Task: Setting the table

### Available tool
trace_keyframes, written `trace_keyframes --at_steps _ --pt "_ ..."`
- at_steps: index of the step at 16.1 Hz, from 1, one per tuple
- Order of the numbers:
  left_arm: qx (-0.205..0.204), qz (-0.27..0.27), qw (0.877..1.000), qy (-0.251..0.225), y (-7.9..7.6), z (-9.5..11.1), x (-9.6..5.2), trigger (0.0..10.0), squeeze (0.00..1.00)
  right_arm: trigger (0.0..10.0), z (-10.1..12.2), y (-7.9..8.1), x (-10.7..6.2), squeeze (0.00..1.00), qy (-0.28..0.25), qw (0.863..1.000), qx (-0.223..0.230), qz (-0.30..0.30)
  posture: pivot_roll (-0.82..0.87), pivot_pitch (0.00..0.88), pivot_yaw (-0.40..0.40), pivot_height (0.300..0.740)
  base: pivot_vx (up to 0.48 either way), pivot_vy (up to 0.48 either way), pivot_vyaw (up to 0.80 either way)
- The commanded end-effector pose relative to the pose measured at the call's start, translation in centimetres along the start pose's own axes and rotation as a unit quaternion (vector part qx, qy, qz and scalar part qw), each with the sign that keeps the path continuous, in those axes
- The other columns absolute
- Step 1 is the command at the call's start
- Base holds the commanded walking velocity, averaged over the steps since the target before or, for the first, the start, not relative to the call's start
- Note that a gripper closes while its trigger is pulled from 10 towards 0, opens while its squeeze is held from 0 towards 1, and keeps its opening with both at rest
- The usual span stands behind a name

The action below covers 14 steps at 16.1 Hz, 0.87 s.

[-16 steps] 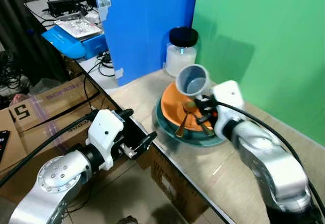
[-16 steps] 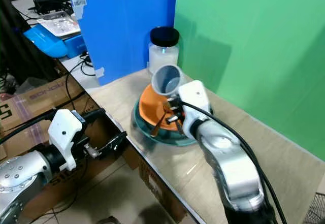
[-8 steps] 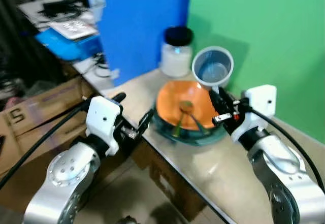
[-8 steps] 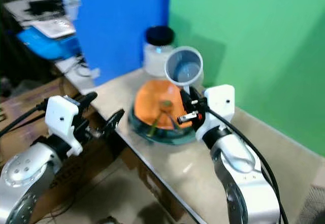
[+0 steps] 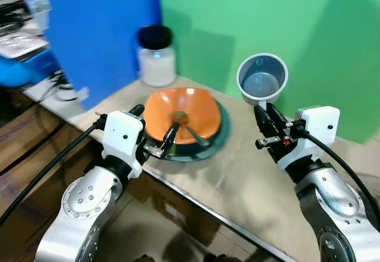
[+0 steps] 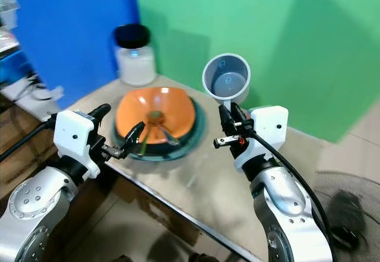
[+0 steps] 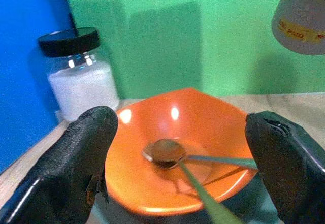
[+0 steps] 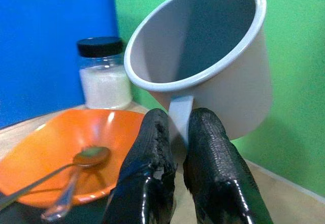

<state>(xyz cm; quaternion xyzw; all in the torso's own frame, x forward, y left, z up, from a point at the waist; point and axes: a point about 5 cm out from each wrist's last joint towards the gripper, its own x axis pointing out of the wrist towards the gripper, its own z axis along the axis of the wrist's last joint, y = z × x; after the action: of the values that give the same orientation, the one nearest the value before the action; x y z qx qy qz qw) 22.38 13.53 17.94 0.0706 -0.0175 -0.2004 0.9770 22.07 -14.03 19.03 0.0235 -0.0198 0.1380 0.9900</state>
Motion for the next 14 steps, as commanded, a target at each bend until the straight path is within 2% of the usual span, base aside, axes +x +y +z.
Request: trace_keyframes --at_steps 1,14 --pt "0.004 0.004 1.000 -0.003 -0.02 0.24 0.20 10.0 0.00 10.0 0.42 -0.03 -0.13 0.00 -0.013 1.000 -0.006 -0.001 0.16 0.000 0.016 0.740 0.000 0.000 -0.80" --pt "0.012 0.005 1.000 0.003 -0.11 -0.20 0.31 10.0 0.00 10.0 0.06 0.26 -0.01 0.00 0.013 0.997 0.008 0.072 0.16 0.000 0.012 0.740 0.000 0.000 -0.80"
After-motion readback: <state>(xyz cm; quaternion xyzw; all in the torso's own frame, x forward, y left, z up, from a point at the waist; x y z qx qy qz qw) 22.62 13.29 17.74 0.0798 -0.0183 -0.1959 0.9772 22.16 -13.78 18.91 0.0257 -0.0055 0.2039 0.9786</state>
